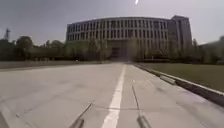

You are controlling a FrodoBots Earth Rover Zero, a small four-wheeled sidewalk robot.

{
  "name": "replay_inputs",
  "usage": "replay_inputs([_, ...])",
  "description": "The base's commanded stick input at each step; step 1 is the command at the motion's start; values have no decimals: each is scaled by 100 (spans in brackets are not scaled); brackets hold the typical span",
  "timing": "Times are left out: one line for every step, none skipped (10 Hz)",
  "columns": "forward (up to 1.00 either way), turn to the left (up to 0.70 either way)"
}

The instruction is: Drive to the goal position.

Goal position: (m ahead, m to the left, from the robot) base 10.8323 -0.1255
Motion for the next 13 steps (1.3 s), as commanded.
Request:
replay_inputs([70,0])
replay_inputs([70,0])
replay_inputs([70,0])
replay_inputs([70,0])
replay_inputs([70,0])
replay_inputs([70,0])
replay_inputs([70,0])
replay_inputs([40,0])
replay_inputs([0,0])
replay_inputs([0,0])
replay_inputs([0,0])
replay_inputs([0,0])
replay_inputs([0,0])
